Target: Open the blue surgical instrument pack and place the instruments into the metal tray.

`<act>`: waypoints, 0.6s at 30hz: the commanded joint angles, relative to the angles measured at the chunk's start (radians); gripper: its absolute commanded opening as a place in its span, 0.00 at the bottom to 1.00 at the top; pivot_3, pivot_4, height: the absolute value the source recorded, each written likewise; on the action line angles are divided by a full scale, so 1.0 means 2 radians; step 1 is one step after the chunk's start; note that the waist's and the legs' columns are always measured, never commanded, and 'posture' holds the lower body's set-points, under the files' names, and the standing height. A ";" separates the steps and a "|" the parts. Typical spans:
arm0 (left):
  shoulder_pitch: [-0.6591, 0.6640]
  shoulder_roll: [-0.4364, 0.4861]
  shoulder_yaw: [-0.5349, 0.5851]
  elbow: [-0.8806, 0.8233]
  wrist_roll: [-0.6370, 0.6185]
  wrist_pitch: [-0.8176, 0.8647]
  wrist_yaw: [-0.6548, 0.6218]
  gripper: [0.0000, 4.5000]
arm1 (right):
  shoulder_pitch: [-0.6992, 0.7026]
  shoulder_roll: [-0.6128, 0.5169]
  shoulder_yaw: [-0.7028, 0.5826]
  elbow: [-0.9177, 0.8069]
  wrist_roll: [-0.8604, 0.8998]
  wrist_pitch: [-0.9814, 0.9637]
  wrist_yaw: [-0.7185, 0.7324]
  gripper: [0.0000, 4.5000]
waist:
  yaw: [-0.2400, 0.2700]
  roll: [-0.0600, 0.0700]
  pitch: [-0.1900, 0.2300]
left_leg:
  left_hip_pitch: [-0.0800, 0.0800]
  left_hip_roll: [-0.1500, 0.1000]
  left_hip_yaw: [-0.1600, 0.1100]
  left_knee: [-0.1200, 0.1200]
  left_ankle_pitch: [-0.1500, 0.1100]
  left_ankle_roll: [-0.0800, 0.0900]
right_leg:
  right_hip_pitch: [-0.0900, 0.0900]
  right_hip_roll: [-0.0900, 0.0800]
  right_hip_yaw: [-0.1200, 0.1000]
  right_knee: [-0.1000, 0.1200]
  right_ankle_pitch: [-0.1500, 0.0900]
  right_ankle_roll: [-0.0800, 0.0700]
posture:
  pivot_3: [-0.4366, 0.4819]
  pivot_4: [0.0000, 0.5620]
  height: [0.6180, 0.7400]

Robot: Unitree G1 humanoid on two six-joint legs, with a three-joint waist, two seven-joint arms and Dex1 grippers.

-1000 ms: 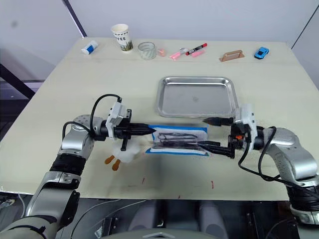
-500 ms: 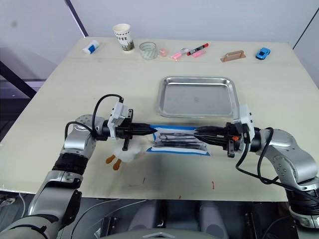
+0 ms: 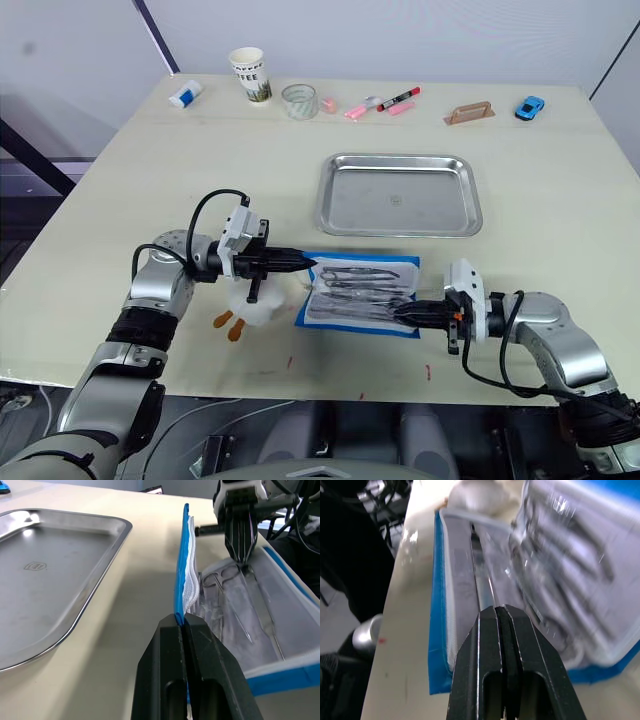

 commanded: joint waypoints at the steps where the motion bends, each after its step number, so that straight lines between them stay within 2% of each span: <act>1: 0.003 -0.002 -0.009 -0.007 0.005 -0.003 -0.006 0.00 | 0.005 -0.006 0.008 0.001 -0.018 -0.019 0.008 0.02 | 0.000 0.000 0.000 | 0.000 0.000 0.000 0.000 0.000 0.000 | 0.000 0.000 0.000 0.000 0.000 0.000 | 0.48 0.27 1.00; 10: -0.012 -0.008 -0.012 0.007 0.012 -0.007 -0.003 0.00 | 0.015 -0.011 0.044 0.032 -0.085 -0.075 0.007 0.02 | 0.001 0.000 0.000 | 0.000 0.000 0.000 0.000 0.000 0.000 | 0.001 0.000 0.000 0.000 0.000 0.000 | 0.48 0.27 1.00; 18: -0.010 -0.011 -0.015 0.020 0.026 -0.021 0.008 0.00 | 0.012 -0.004 0.044 0.038 -0.092 -0.089 0.004 0.02 | 0.002 -0.001 -0.001 | 0.001 0.000 0.000 0.000 0.000 0.000 | 0.001 0.000 -0.001 0.000 0.000 0.000 | 0.48 0.27 1.00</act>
